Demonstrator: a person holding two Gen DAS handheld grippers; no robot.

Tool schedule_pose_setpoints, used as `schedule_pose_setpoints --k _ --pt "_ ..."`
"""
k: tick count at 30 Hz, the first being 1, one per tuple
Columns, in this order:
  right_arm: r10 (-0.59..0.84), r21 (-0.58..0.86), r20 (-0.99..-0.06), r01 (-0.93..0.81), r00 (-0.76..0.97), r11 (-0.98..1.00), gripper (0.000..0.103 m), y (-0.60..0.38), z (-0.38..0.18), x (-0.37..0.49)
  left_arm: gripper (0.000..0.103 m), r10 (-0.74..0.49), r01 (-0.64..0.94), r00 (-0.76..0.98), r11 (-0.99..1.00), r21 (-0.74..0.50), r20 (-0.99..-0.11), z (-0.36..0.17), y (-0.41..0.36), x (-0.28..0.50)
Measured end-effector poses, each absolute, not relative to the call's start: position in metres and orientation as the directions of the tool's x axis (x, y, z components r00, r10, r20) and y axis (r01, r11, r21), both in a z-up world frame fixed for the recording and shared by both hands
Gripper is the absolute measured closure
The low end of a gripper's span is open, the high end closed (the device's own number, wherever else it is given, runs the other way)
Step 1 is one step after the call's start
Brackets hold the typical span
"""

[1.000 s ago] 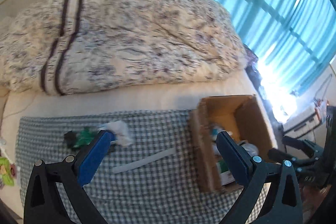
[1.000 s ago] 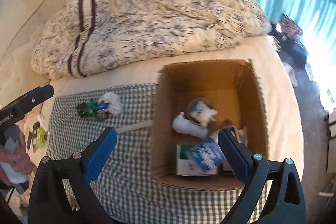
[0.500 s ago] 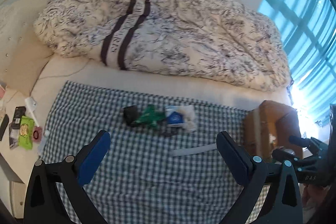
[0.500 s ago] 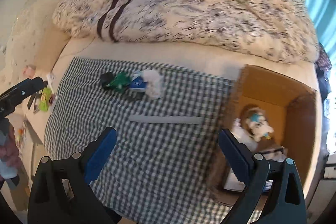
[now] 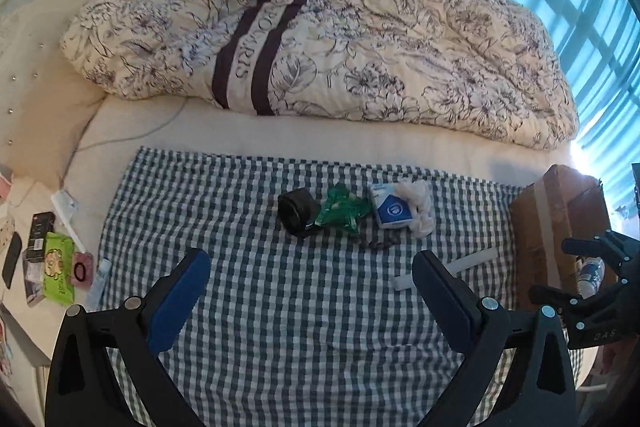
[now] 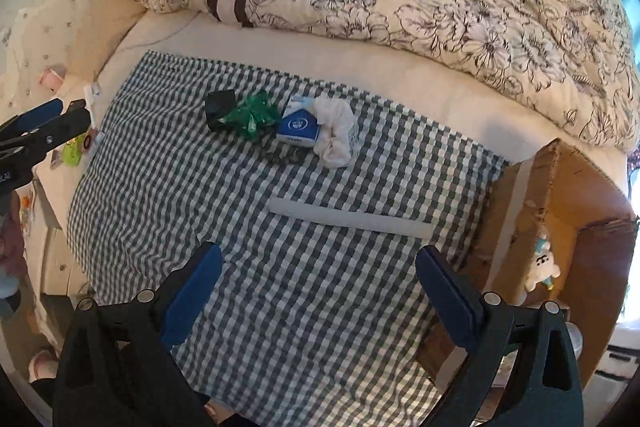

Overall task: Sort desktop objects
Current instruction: 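Move both tools back over the items on the gingham cloth, then grasp the black case with the left tool while the right tool grasps the white lace cloth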

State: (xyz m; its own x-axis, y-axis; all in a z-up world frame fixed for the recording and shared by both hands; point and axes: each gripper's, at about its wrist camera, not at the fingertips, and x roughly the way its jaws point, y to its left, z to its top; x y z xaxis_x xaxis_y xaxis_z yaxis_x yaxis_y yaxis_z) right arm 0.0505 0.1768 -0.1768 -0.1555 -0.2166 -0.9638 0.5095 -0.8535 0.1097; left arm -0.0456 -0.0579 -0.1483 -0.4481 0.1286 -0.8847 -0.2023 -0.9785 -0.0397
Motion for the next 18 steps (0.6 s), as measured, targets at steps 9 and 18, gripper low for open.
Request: schedule_pose_setpoints --k 9,18 --pt "-0.231 0.195 -0.97 0.324 -0.078 -0.926 0.005 0.179 -0.211 0.029 0.0 0.159 -0.254 -0.373 -0.965 -0.065 -0.914 -0.188 -0.064 -0.077" --pt "-0.185 0.171 -0.982 0.238 -0.037 -0.956 0.005 0.178 -0.249 0.005 0.001 0.211 -0.178 -0.272 -0.97 -0.166 -0.939 -0.237 -0.076 -0.12"
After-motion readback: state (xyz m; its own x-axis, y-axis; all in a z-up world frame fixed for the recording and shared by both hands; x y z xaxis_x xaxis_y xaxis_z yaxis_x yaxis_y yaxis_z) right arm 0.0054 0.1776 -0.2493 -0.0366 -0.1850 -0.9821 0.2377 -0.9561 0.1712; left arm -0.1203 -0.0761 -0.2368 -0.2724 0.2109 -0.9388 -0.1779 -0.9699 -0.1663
